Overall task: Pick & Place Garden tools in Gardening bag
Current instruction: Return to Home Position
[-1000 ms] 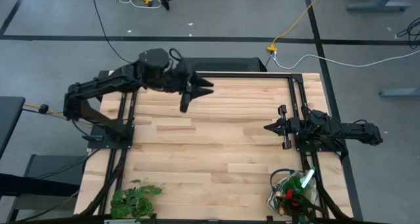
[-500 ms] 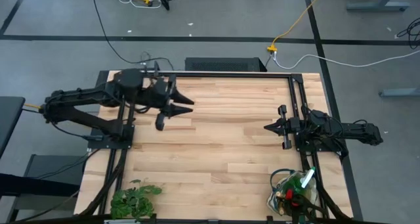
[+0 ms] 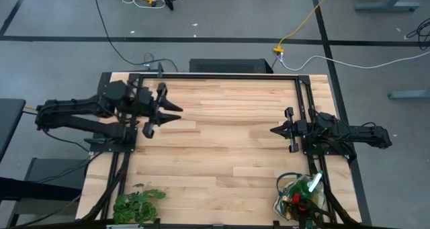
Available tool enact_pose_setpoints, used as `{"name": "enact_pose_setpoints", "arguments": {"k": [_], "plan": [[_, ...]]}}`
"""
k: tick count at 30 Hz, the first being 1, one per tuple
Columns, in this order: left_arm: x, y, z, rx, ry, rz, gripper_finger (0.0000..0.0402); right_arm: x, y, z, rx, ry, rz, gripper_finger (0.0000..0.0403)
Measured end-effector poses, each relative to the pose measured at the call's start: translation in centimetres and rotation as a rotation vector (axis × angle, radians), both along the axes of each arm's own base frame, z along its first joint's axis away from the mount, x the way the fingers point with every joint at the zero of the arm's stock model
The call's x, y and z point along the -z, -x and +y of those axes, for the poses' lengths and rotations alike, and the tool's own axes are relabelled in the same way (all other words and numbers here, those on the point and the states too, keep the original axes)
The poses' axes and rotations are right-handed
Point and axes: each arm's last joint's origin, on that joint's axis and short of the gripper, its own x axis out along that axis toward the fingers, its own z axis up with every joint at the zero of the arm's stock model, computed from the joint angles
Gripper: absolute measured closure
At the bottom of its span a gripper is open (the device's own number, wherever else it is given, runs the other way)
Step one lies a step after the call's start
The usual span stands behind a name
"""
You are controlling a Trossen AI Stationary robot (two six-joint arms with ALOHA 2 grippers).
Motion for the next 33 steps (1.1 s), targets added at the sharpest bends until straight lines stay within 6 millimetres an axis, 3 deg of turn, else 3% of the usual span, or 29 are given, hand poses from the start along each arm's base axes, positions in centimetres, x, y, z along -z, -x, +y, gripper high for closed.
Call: {"name": "enact_pose_setpoints", "arguments": {"k": [17, 33], "plan": [[5.6, 4.1, -0.2, -0.059, 0.014, -0.12, 0.0284, 0.0, 0.0, 0.0, 0.0, 0.0, 0.0, 0.0401], [11.9, 6.5, -0.4, -0.184, 0.042, -0.181, 0.0284, 0.0, 0.0, 0.0, 0.0, 0.0, 0.0, 0.0401]]}}
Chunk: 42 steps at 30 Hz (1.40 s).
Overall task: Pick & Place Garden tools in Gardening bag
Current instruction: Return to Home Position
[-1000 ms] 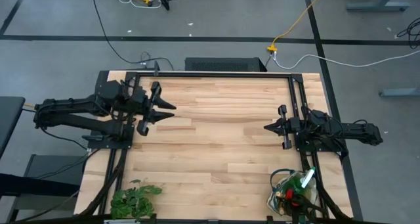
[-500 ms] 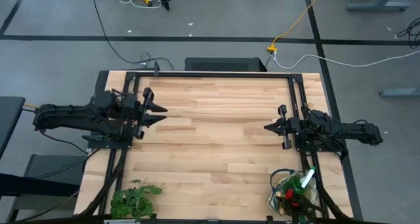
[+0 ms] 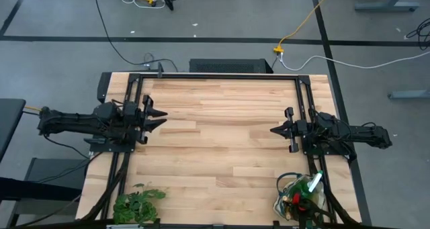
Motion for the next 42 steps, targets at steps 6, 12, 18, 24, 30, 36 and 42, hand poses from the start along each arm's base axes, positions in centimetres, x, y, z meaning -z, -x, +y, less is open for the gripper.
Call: {"name": "enact_pose_setpoints", "arguments": {"k": [6, 12, 18, 24, 30, 36, 42], "plan": [[2.2, 0.9, 0.1, -0.018, 0.006, -0.032, 0.0284, 0.0, 0.0, 0.0, 0.0, 0.0, 0.0, 0.0401], [4.1, 1.6, 0.2, -0.046, 0.028, -0.054, 0.0284, 0.0, 0.0, 0.0, 0.0, 0.0, 0.0, 0.0401], [5.5, 2.2, 0.3, -0.068, 0.07, -0.081, 0.0284, 0.0, 0.0, 0.0, 0.0, 0.0, 0.0, 0.0401], [6.5, 2.4, 0.3, -0.066, 0.078, -0.099, 0.0284, 0.0, 0.0, 0.0, 0.0, 0.0, 0.0, 0.0401], [6.8, 2.4, 0.3, -0.062, 0.091, -0.088, 0.0284, 0.0, 0.0, 0.0, 0.0, 0.0, 0.0, 0.0401], [7.3, 2.3, 0.3, -0.058, 0.099, -0.039, 0.0284, 0.0, 0.0, 0.0, 0.0, 0.0, 0.0, 0.0401], [7.9, 2.1, 0.1, -0.012, 0.077, 0.024, 0.0284, 0.0, 0.0, 0.0, 0.0, 0.0, 0.0, 0.0401]]}}
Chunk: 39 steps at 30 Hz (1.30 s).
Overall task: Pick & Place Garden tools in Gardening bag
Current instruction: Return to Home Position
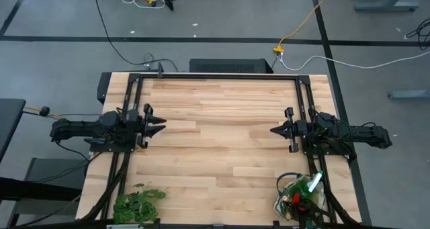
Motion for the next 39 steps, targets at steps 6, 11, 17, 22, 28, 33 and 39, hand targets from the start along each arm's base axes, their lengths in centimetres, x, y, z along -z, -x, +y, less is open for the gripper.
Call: {"name": "enact_pose_setpoints", "arguments": {"k": [6, 11, 17, 22, 28, 33, 39], "plan": [[0.7, -0.1, -0.2, 0.053, -0.007, 0.069, 0.0284, 0.0, 0.0, 0.0, 0.0, 0.0, 0.0, 0.0401], [1.1, -0.2, -0.2, 0.054, -0.007, 0.114, 0.0284, 0.0, 0.0, 0.0, 0.0, 0.0, 0.0, 0.0401], [1.6, -0.2, -0.2, 0.054, -0.006, 0.166, 0.0284, 0.0, 0.0, 0.0, 0.0, 0.0, 0.0, 0.0401], [1.9, -0.3, -0.2, 0.057, -0.008, 0.191, 0.0284, 0.0, 0.0, 0.0, 0.0, 0.0, 0.0, 0.0401], [1.9, -0.3, -0.2, 0.057, -0.008, 0.197, 0.0284, 0.0, 0.0, 0.0, 0.0, 0.0, 0.0, 0.0401], [1.7, -0.3, -0.2, 0.053, -0.007, 0.178, 0.0284, 0.0, 0.0, 0.0, 0.0, 0.0, 0.0, 0.0401], [1.7, -0.3, -0.2, 0.053, -0.007, 0.172, 0.0284, 0.0, 0.0, 0.0, 0.0, 0.0, 0.0, 0.0401]]}}
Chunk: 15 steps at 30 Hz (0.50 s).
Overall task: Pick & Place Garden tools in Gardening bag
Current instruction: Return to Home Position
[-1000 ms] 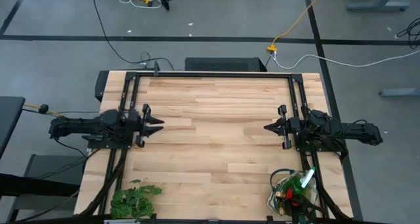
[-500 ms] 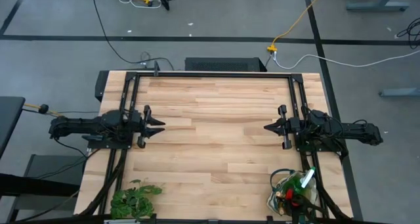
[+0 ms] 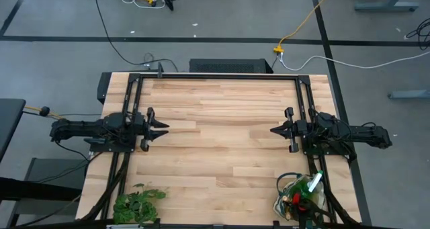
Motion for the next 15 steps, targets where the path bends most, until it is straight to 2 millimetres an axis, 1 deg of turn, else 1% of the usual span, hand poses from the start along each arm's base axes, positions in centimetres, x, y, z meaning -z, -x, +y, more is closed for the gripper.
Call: {"name": "enact_pose_setpoints", "arguments": {"k": [15], "plan": [[-0.05, 0.0, 0.0, 0.0, 0.001, -0.006, 0.0284, 0.0, 0.0, 0.0, 0.0, 0.0, 0.0, 0.0401]]}}
